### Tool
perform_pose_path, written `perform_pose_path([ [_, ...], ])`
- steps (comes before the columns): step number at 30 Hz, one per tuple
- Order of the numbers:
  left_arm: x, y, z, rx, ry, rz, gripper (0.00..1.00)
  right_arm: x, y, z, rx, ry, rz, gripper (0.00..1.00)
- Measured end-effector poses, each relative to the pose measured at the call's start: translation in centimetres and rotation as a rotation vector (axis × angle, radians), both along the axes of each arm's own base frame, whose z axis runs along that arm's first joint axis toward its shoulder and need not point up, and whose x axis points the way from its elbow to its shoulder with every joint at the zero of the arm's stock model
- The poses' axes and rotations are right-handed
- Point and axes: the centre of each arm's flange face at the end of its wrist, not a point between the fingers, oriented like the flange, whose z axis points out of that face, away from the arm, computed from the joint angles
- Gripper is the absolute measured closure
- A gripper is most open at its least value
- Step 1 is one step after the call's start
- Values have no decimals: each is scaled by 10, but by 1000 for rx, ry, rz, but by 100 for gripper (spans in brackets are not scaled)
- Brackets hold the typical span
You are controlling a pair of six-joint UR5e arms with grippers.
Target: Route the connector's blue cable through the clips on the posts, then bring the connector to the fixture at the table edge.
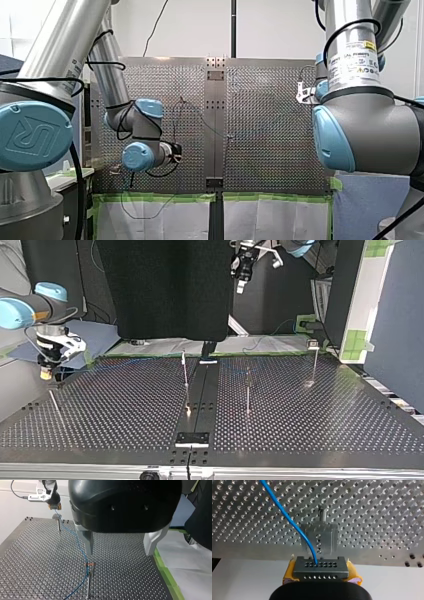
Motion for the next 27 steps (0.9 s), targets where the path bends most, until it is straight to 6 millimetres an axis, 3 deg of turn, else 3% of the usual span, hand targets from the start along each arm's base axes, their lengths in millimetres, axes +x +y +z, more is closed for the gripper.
perform_pose_path([
  [11, 1, 1, 0, 9, 4, 15, 0, -6, -16, -19, -32, 9, 71, 100],
  [27, 0, 9, -2, 59, 20, 79, 0, -11, -22, -19, -40, -2, 172, 100],
])
